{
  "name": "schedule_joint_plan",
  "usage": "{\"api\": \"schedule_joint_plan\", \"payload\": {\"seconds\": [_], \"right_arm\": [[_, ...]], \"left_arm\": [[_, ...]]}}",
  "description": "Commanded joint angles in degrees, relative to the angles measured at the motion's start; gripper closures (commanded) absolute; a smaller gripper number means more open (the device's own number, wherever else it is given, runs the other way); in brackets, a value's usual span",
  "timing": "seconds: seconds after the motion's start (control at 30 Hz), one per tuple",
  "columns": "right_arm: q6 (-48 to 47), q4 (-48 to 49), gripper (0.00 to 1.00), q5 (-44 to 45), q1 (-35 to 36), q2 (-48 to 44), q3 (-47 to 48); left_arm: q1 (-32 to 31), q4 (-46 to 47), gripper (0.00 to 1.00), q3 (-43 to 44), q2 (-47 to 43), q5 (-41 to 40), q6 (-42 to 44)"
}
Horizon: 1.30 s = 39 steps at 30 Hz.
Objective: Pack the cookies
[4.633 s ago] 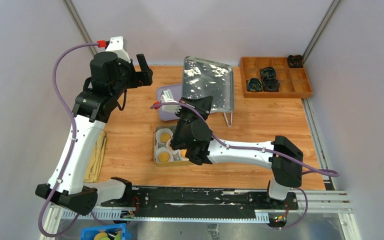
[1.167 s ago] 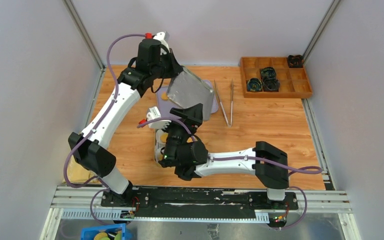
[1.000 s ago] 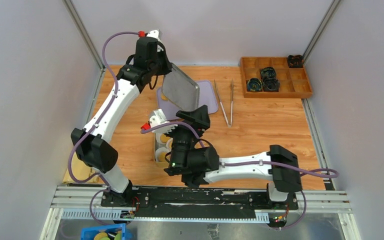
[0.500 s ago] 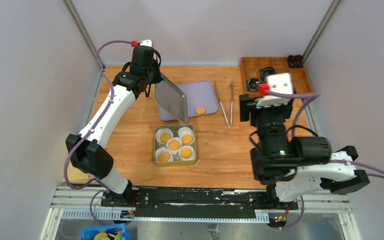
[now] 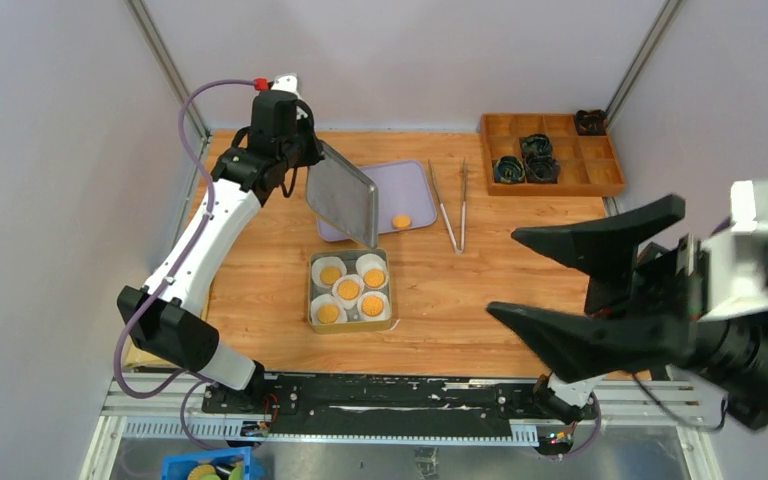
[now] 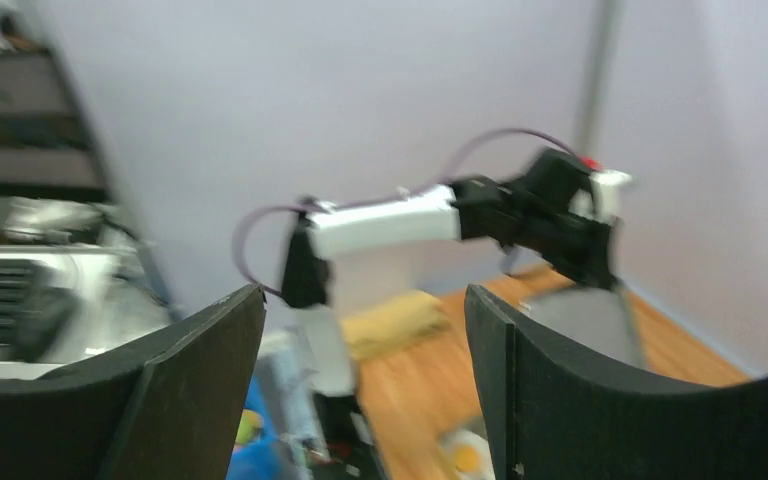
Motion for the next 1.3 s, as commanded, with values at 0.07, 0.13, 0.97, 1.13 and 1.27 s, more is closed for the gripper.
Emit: {"api": "schedule_joint_plan", "payload": {"seconds": [0.07, 0.13, 0.97, 1.13, 1.27], "right_arm": [[39.96, -31.92, 0.29, -19.71, 3.34, -13.74, 5.36], [40.03, -33.38, 0.29, -23.85, 4.07, -12.18, 10.32], [-5.59, 3.03, 0.01, 0.78, 35.3, -3.44, 38.47], [11.48, -4.77, 0.01, -0.63, 35.29, -8.26, 25.75], [9.3, -2.37, 0.09, -6.24, 35.32, 3.33, 34.39]], "left_arm": [[-0.45, 1.83, 1.0, 1.82, -1.68, 1.3, -0.01], [-0.51, 1.93, 1.0, 1.85, -1.93, 1.26, -0.21], [-0.73, 3.6, 1.0, 1.16, -4.39, 1.22, 0.18], [-0.73, 3.54, 1.0, 2.3, -4.28, 1.44, -0.08], [-0.82, 4.05, 1.0, 1.54, -5.12, 1.96, -0.33]]}}
